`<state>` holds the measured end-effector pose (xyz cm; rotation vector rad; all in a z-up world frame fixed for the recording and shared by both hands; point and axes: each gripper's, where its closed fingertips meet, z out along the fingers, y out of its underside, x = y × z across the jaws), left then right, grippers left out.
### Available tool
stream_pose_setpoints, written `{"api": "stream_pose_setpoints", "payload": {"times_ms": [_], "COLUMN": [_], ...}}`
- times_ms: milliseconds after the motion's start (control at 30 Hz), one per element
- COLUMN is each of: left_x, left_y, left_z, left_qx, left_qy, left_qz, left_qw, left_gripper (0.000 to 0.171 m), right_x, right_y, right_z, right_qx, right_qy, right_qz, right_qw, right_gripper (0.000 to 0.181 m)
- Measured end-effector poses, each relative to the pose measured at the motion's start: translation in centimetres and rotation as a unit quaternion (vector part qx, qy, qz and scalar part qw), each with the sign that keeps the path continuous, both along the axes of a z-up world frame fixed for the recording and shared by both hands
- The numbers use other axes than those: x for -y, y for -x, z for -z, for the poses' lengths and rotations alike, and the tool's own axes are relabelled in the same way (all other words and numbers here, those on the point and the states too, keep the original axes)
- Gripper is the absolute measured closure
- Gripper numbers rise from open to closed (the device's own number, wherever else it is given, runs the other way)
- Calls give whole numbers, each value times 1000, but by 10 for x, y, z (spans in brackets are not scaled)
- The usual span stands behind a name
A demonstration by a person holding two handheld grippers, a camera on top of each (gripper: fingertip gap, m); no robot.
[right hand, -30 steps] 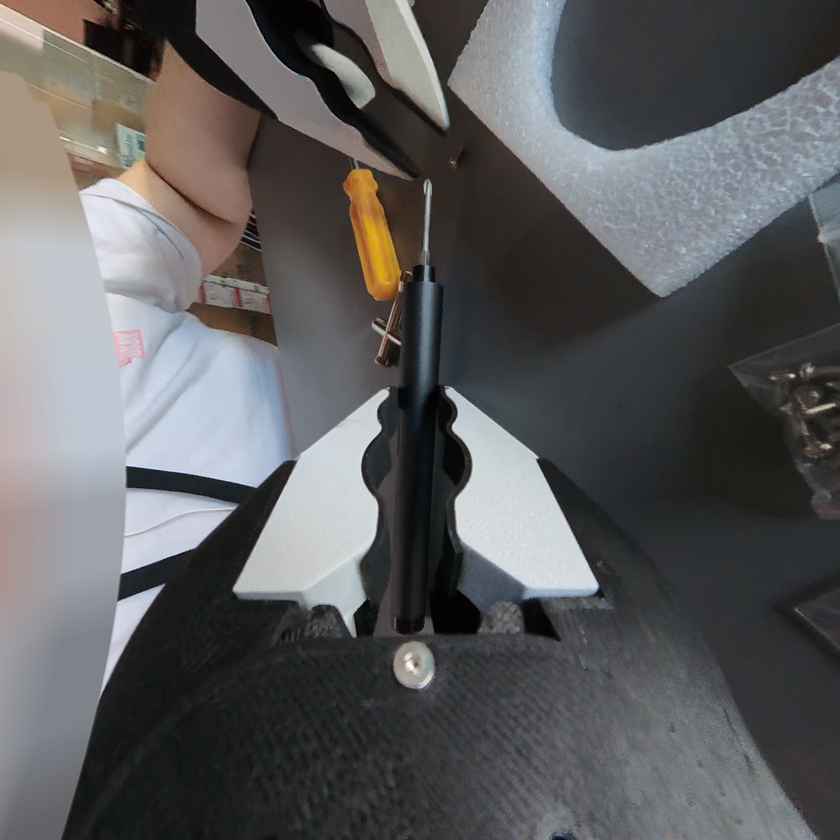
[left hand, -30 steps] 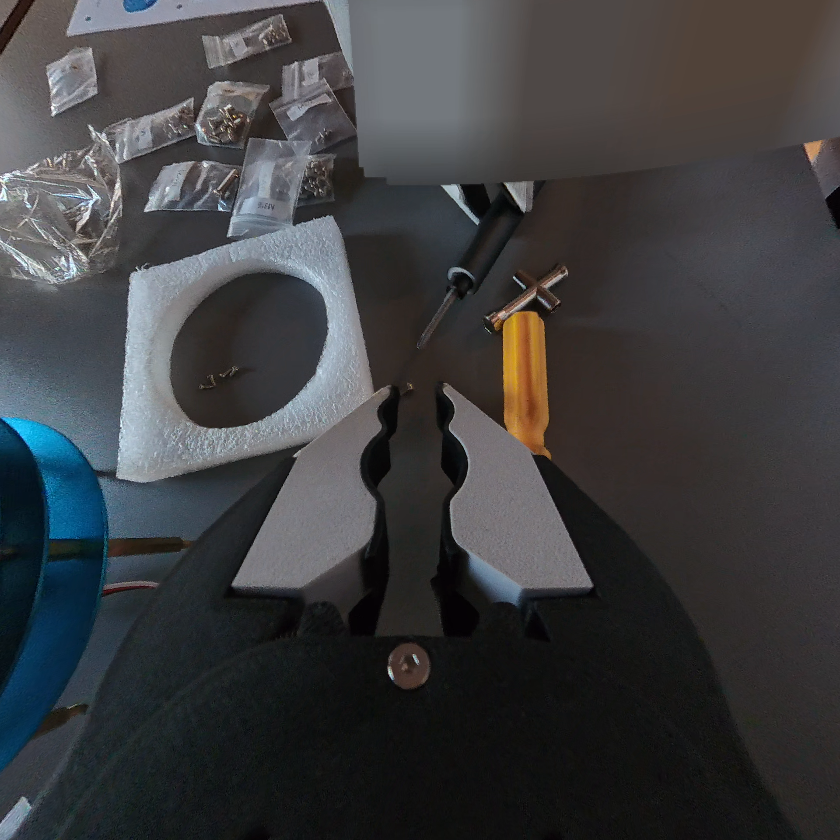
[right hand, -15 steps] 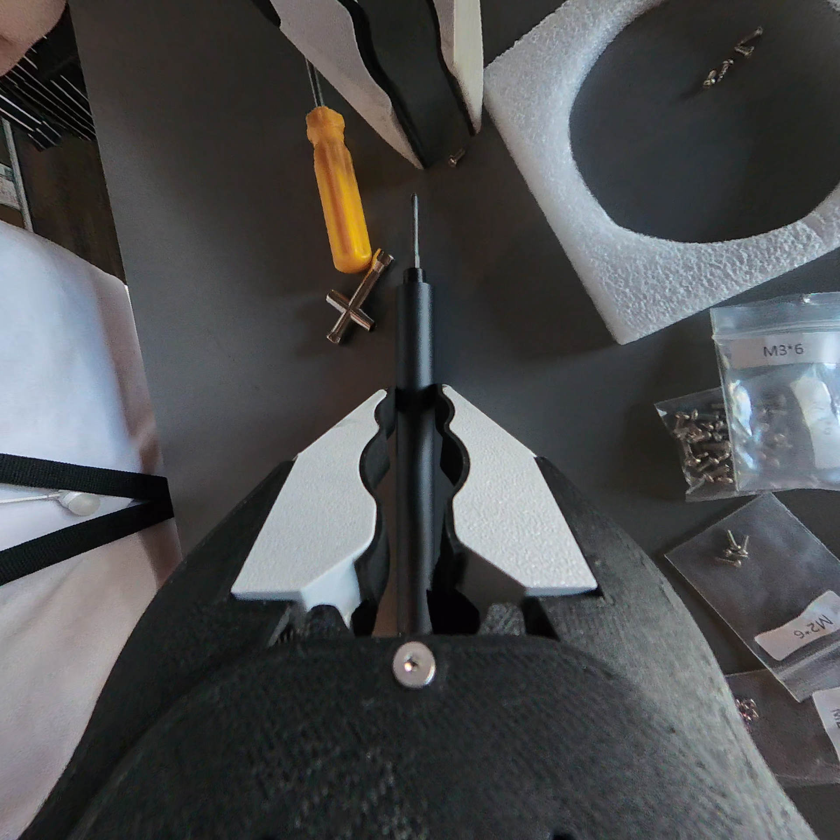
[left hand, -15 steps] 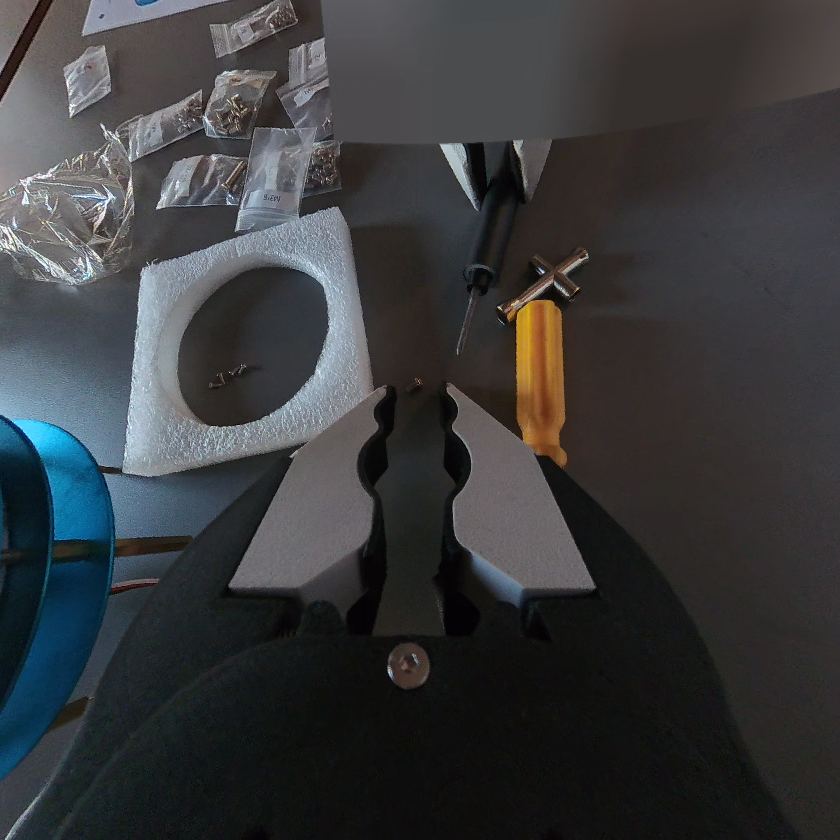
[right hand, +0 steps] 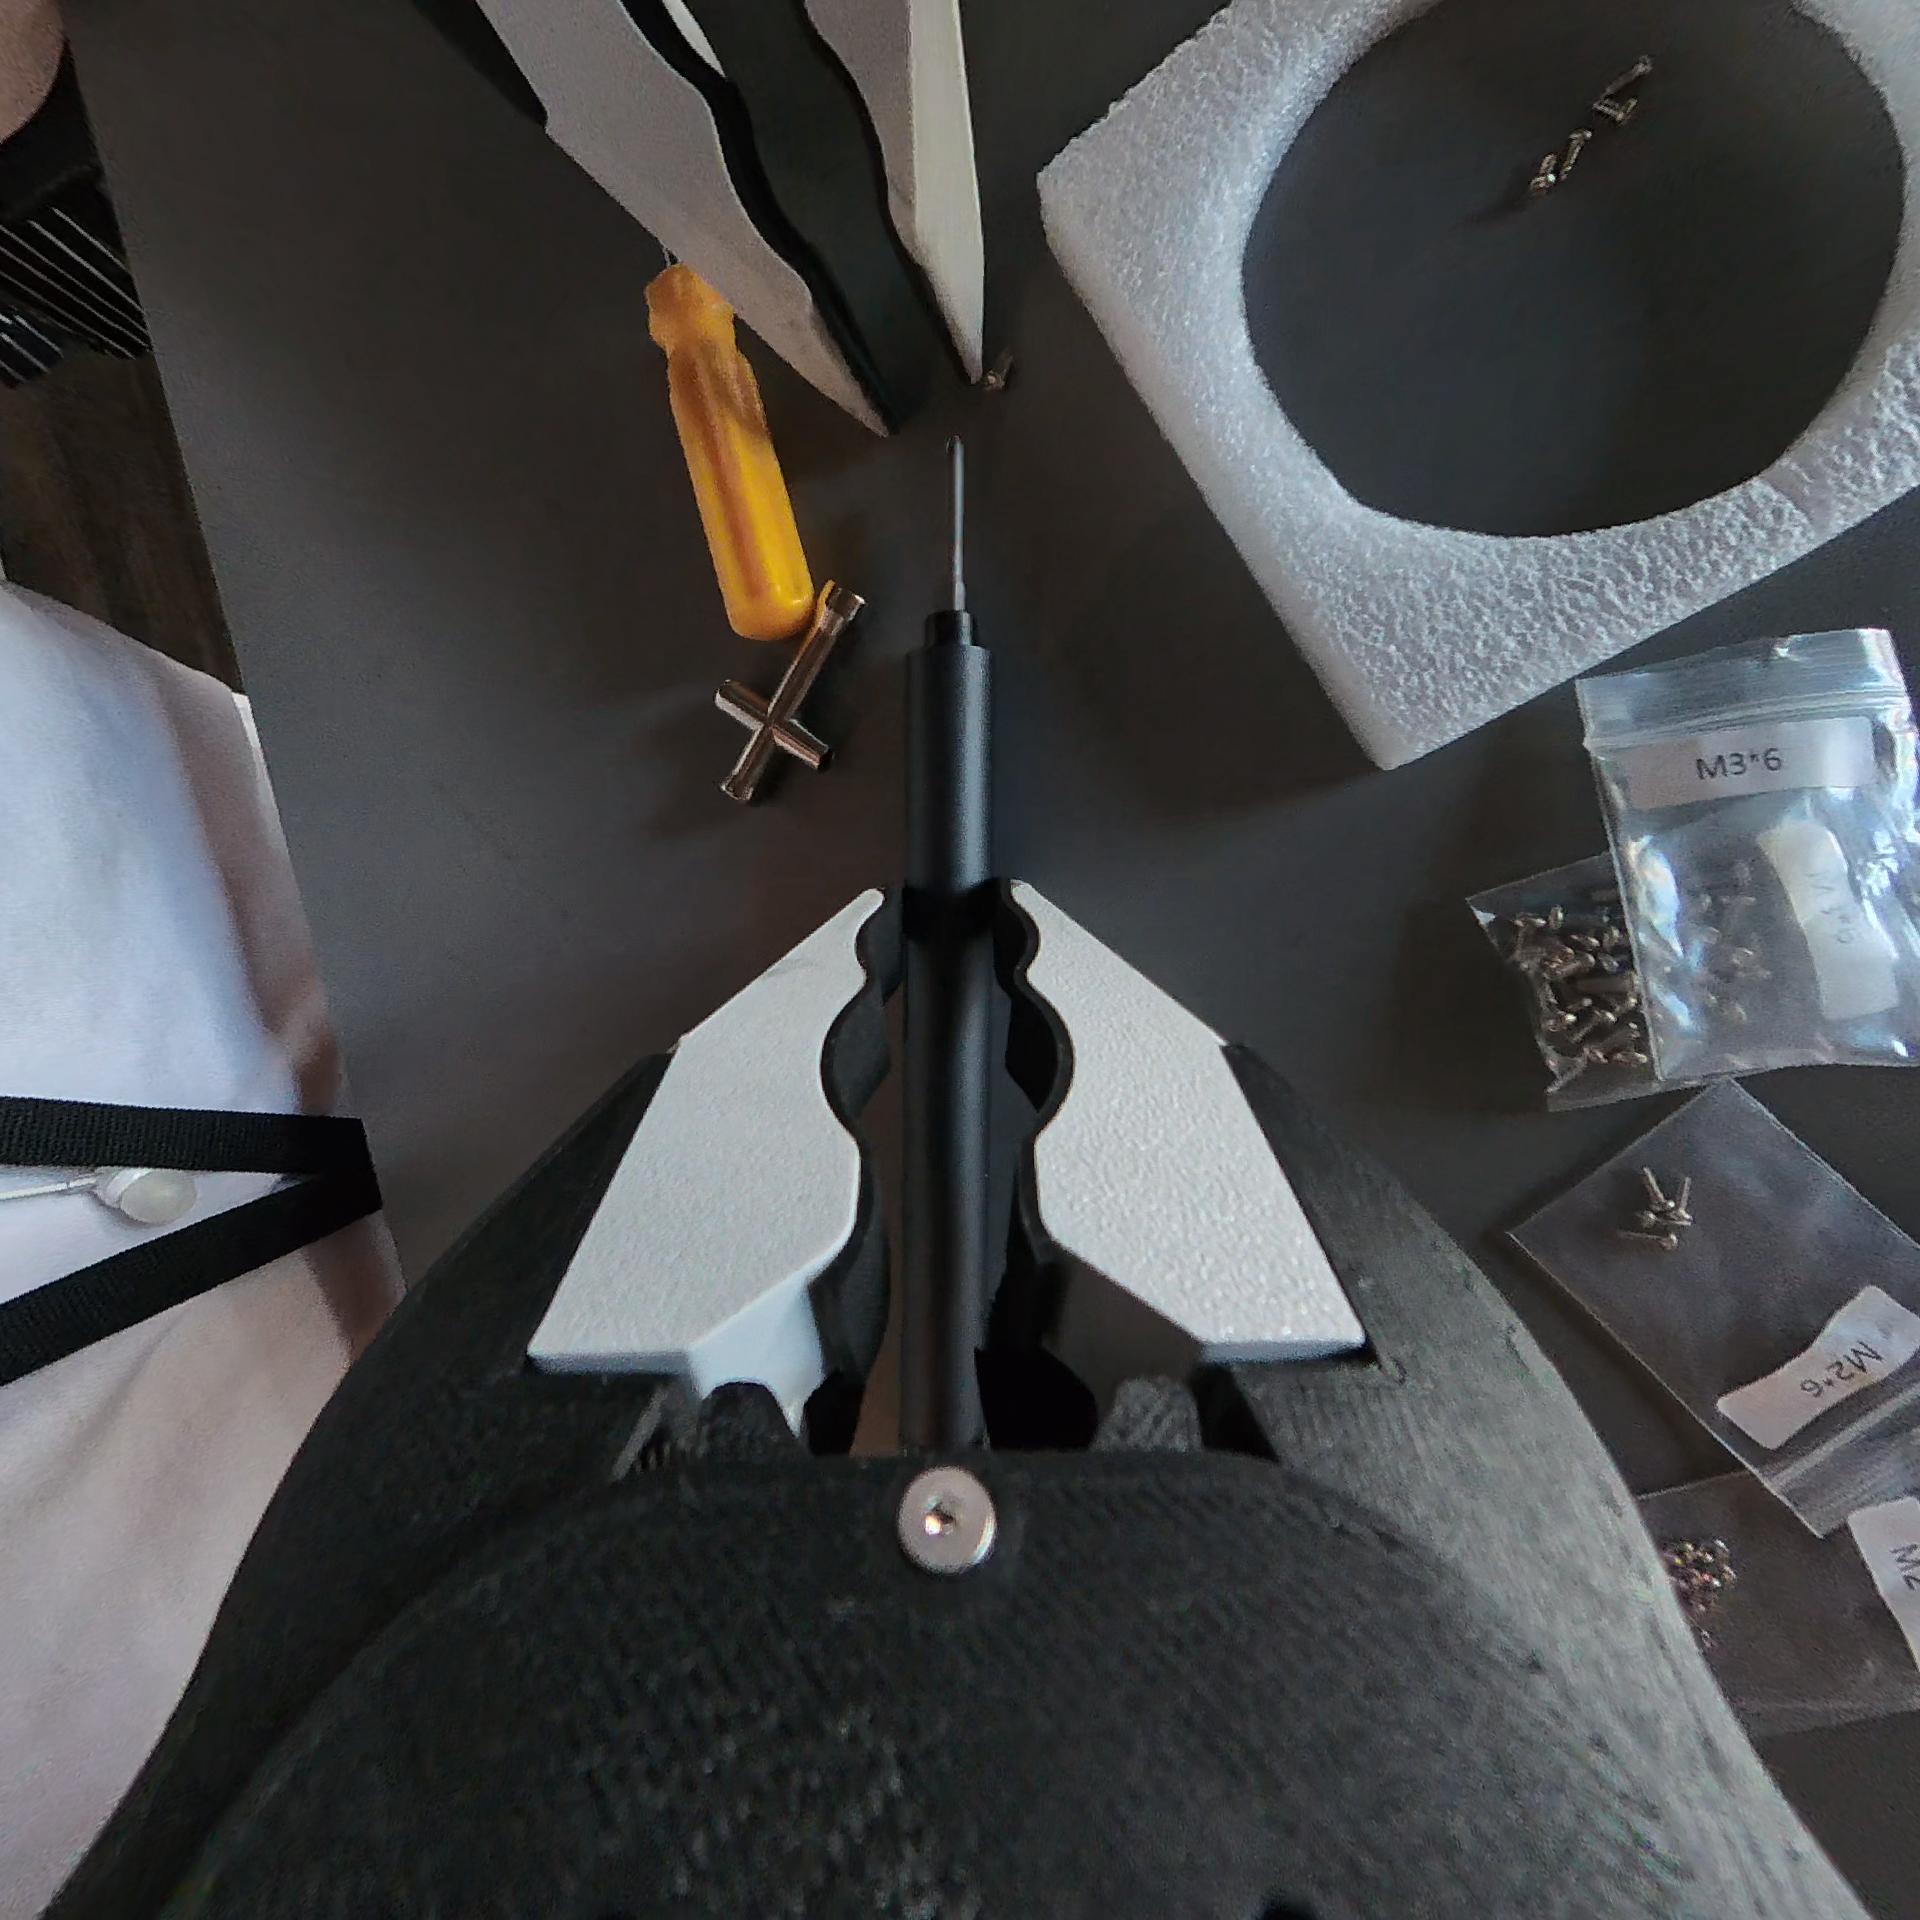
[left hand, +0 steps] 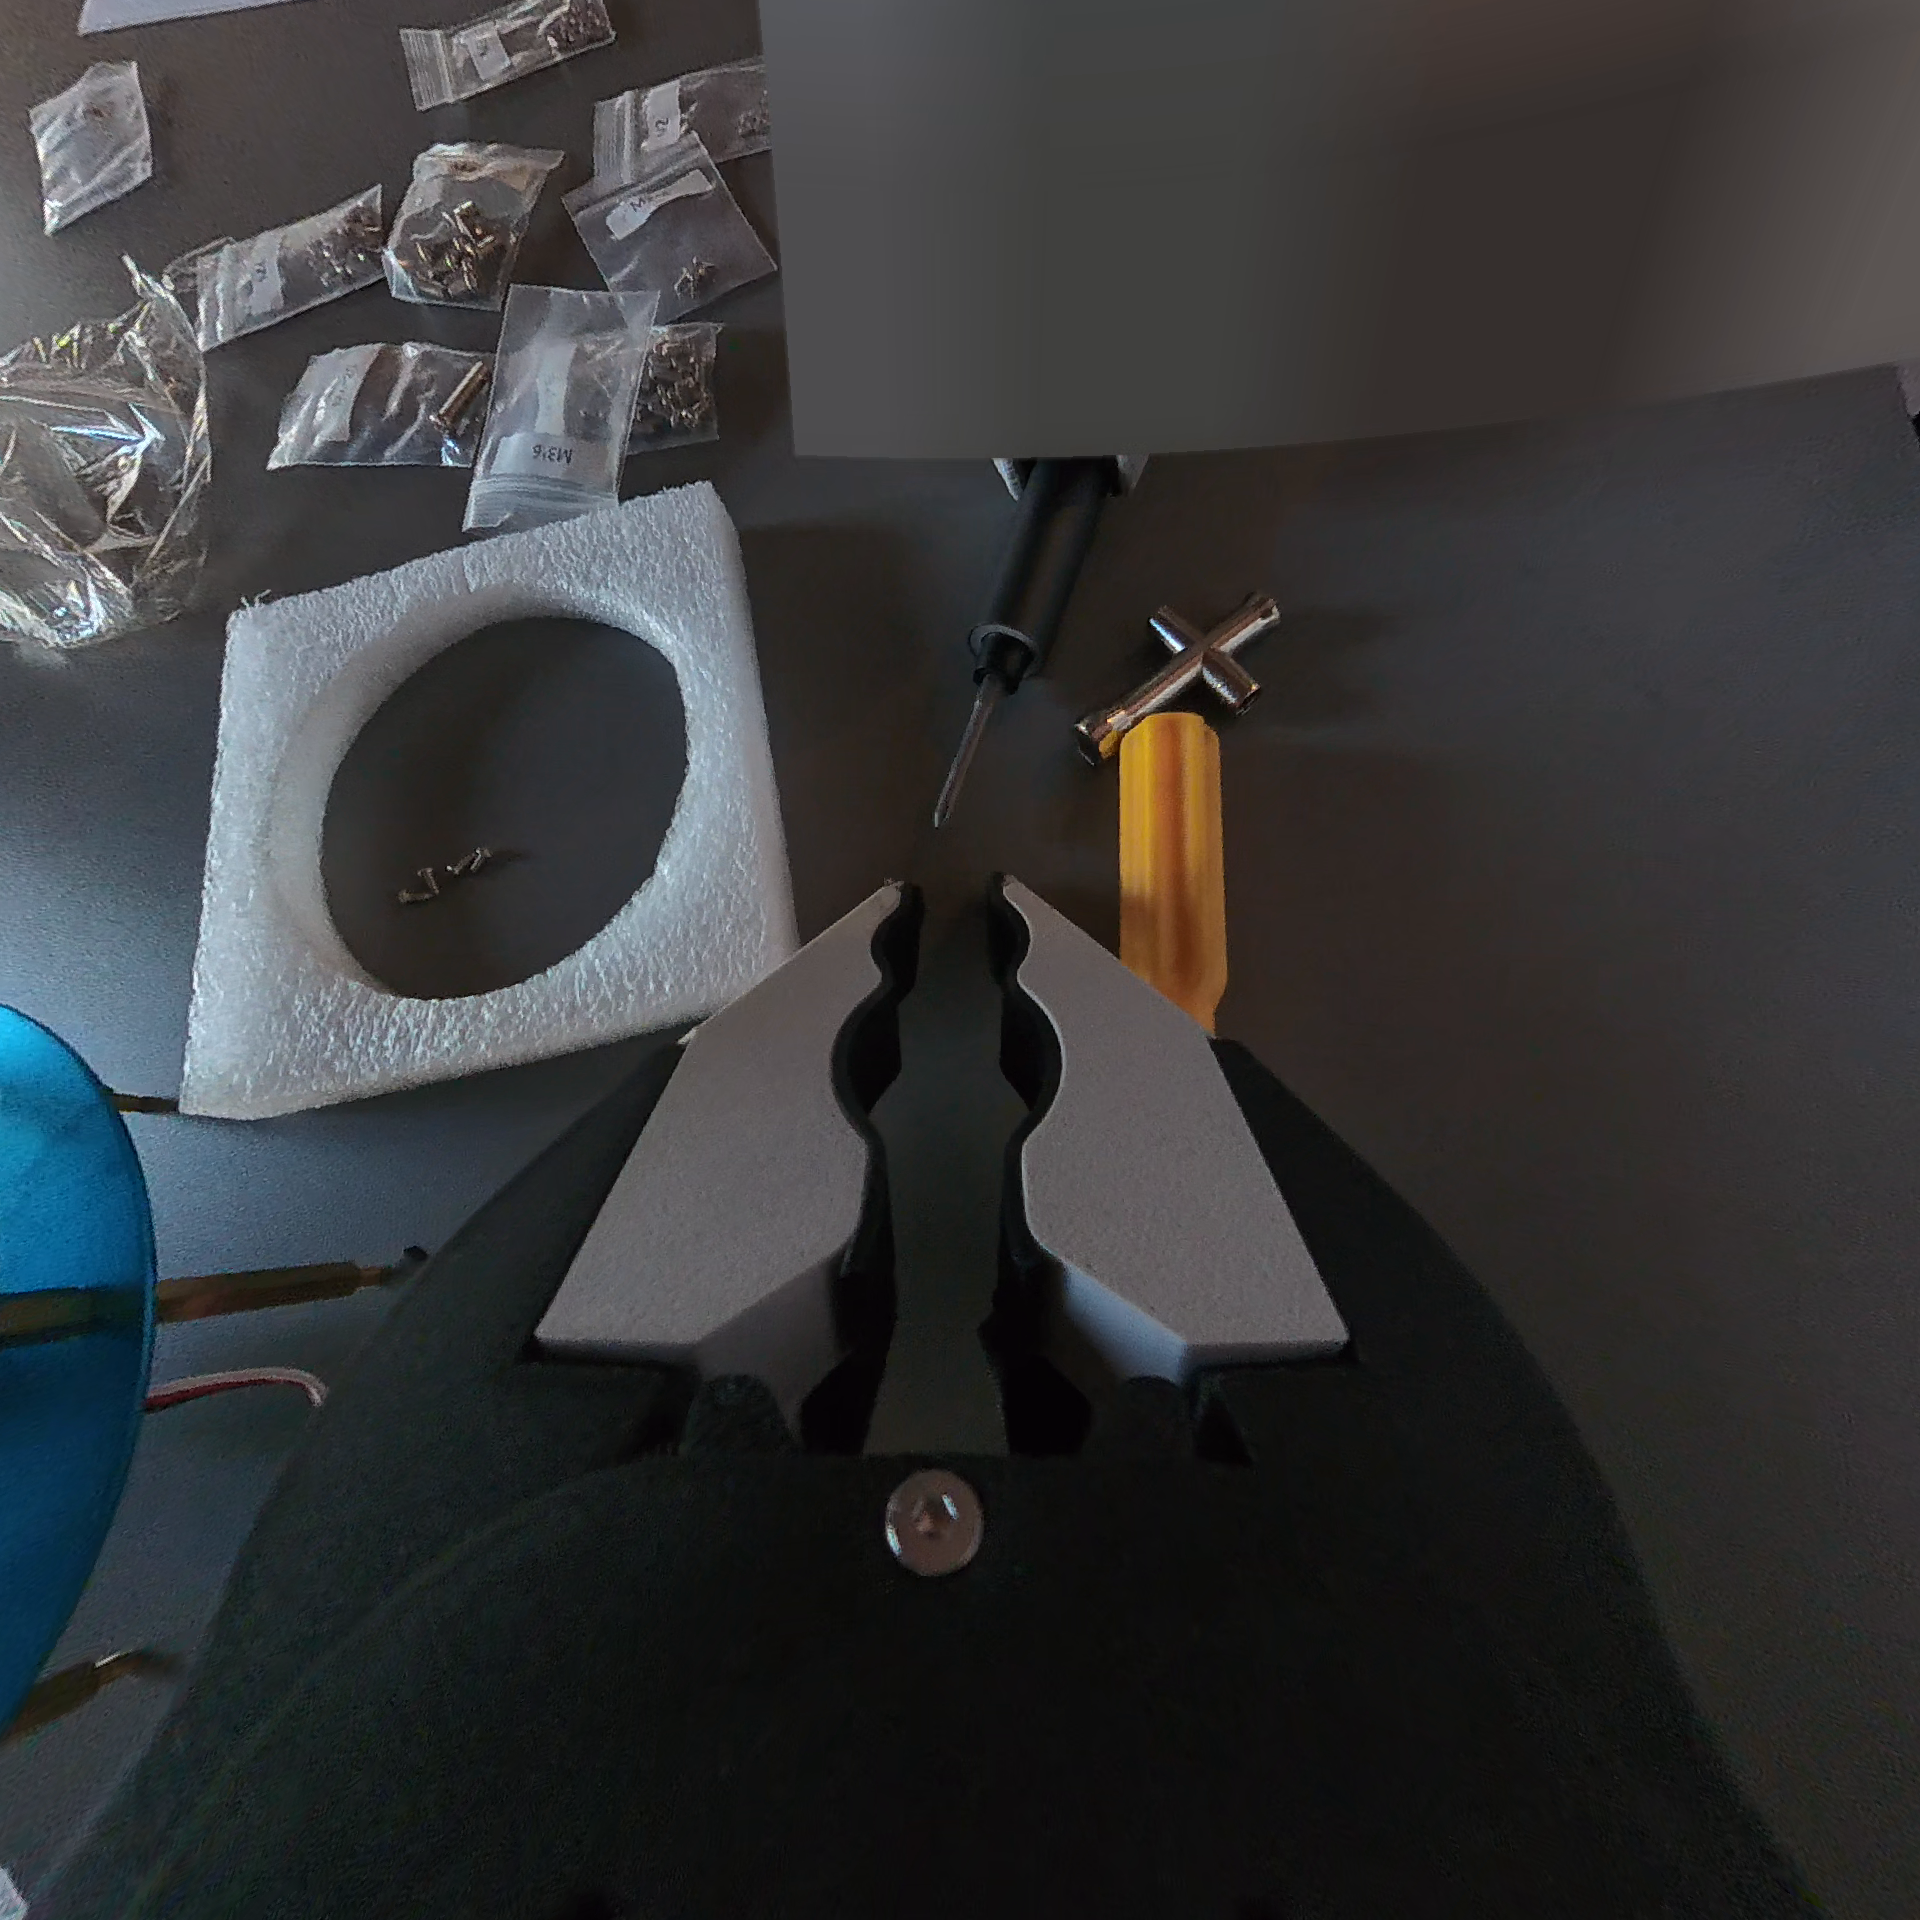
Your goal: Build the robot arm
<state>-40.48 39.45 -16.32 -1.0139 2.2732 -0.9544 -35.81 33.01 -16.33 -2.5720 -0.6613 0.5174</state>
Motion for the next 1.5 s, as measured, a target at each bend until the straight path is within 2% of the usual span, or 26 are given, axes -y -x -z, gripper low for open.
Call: {"api": "stream_pose_setpoints", "payload": {"times_ms": [267,400,567,767,1500], "left_x": [5,-6,-19,-30,-39], "left_y": [-4,-1,0,2,8], "left_z": [0,-7,-21,-24,-26], "left_qx": [-3,4,17,12,3], "left_qy": [4,-5,17,21,44], "left_qz": [-1,-19,-44,-67,-76], "left_qw": [1000,1000,999,997,996], "left_gripper": [156,157,154,153,153], "right_x": [1,0,-4,-5,-3], "right_y": [-6,-10,-16,-15,-4], "right_z": [0,0,1,1,2], "right_qx": [30,53,125,190,213], "right_qy": [-4,-8,-22,-19,99], "right_qz": [6,6,-7,-15,0], "right_qw": [1000,999,992,981,972], "right_gripper": [165,165,165,165,165]}}
